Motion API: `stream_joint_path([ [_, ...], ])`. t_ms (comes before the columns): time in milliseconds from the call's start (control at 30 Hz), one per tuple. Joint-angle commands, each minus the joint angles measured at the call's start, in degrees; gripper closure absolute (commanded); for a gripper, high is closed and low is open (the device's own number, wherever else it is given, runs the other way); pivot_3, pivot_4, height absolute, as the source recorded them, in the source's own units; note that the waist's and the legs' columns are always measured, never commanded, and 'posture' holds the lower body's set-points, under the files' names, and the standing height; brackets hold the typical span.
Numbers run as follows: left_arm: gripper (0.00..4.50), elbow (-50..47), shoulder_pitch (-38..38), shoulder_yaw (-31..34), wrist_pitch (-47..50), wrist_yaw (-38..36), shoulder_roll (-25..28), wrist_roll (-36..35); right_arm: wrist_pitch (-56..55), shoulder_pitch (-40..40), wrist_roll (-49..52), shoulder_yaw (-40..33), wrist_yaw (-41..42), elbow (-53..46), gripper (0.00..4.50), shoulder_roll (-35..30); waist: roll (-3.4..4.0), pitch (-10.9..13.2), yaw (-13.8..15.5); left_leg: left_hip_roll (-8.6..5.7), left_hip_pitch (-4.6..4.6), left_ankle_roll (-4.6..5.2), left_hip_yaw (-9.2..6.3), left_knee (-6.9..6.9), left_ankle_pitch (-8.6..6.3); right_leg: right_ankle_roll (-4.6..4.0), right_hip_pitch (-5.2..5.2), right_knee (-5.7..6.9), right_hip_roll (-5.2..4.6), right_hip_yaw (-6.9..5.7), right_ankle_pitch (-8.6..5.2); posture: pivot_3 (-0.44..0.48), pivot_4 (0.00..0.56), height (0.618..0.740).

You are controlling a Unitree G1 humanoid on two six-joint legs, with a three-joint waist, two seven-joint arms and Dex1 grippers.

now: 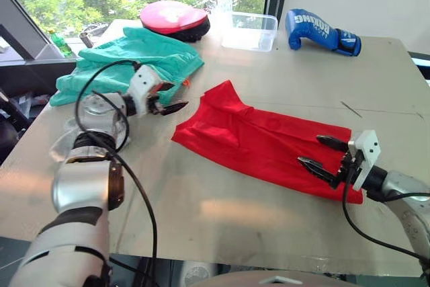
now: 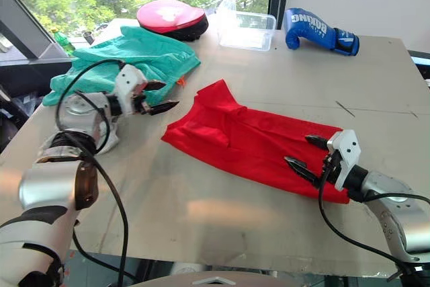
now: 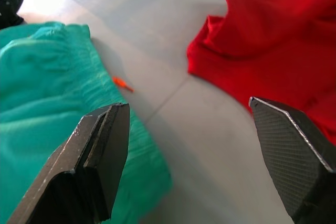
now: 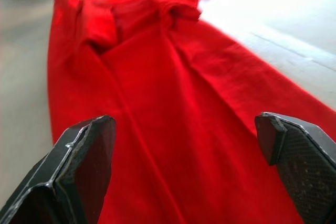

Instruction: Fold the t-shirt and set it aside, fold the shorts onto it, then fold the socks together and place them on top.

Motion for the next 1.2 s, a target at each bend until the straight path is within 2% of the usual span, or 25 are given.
stream_joint_path([
  [33, 0.61, -5.96, 1.07, 0.05, 4.42, -11.31, 4.22, -3.36, 1.78, -1.28, 0.49, -1.21, 2.09, -0.97, 0.0, -2.67, -0.01, -0.01, -0.04, 0.0, 0.0, 0.0, -0.01, 0.0, 0.0, 0.0, 0.0, 0.0, 0.0, -0.01, 0.0, 0.0, 0.15, 0.735],
  [100, 0.61, -10.61, 4.19, -1.73, 6.27, -18.02, 6.38, -4.81, 2.35, -0.98, 0.28, -1.53, 3.54, -0.77, 0.0, -4.64, -0.01, -0.01, -0.11, 0.01, 0.0, 0.0, 0.01, 0.0, 0.0, -0.01, 0.0, 0.02, 0.0, 0.0, 0.0, 0.0, 0.15, 0.735],
  [233, 0.61, -22.87, 13.87, -8.23, 6.36, -19.83, 9.62, -10.34, 4.67, 1.91, 1.69, -4.01, 4.97, -3.9, 0.0, -7.82, 0.02, -0.03, -0.1, 0.08, 0.07, 0.0, 0.01, -0.06, 0.0, -0.02, 0.0, 0.02, -0.06, 0.03, -0.01, 0.0, 0.15, 0.735],
  [433, 0.61, -26.75, 17.76, -8.72, 3.26, -17.76, 4.98, -9.74, 7.85, 9.27, 2.68, -7.93, 5.62, -9.0, 0.0, -10.2, -0.04, -0.04, 0.55, 0.06, 0.02, 0.01, -0.08, -0.01, 0.0, -0.01, 0.03, 0.02, -0.09, -0.04, -0.01, 0.0, 0.15, 0.735],
  [567, 1.76, -25.23, 16.97, -8.84, 1.96, -14.1, 1.21, -8.74, 8.13, 12.27, 2.09, -9.73, 4.66, -9.78, 0.0, -9.74, -0.04, -0.04, 0.63, 0.03, 0.04, 0.02, -0.07, 0.01, -0.01, -0.01, 0.07, 0.0, -0.08, -0.02, 0.0, 0.0, 0.15, 0.735],
  [667, 3.28, -23.5, 16.46, -8.91, 1.17, -13.0, 0.02, -8.08, 8.62, 13.47, 2.32, -10.84, 3.81, -10.22, 0.0, -9.17, -0.05, -0.04, 0.03, 0.04, 0.05, 0.02, -0.08, 0.01, -0.01, -0.01, 0.06, 0.01, -0.01, -0.01, 0.0, 0.0, 0.15, 0.735],
  [767, 4.47, -21.59, 16.09, -9.52, 0.6, -13.15, -0.08, -7.42, 8.68, 14.36, 2.36, -11.44, 3.48, -10.26, 0.0, -8.62, -0.05, -0.04, -0.13, 0.04, 0.05, 0.02, -0.1, 0.01, -0.01, -0.01, 0.06, 0.02, 0.03, -0.02, 0.0, 0.0, 0.15, 0.735],
  [1000, 4.47, -21.03, 16.9, -10.91, 5.78, -17.41, 1.46, -6.97, 7.85, 16.21, 0.51, -11.54, 4.77, -9.61, 0.0, -9.36, -0.04, -0.05, -0.08, 0.05, 0.07, 0.02, -0.09, 0.01, -0.01, -0.01, 0.07, 0.01, 0.01, -0.01, -0.01, 0.0, 0.15, 0.735],
  [1200, 4.47, -23.55, 18.69, -10.16, 8.38, -16.77, 1.79, -7.69, 7.26, 21.03, -0.62, -12.24, 8.89, -12.29, 0.0, -12.66, -0.04, -0.05, -0.17, 0.07, 0.08, 0.02, -0.1, 0.01, -0.01, -0.01, 0.07, 0.02, 0.0, 0.0, -0.01, 0.0, 0.15, 0.735],
])
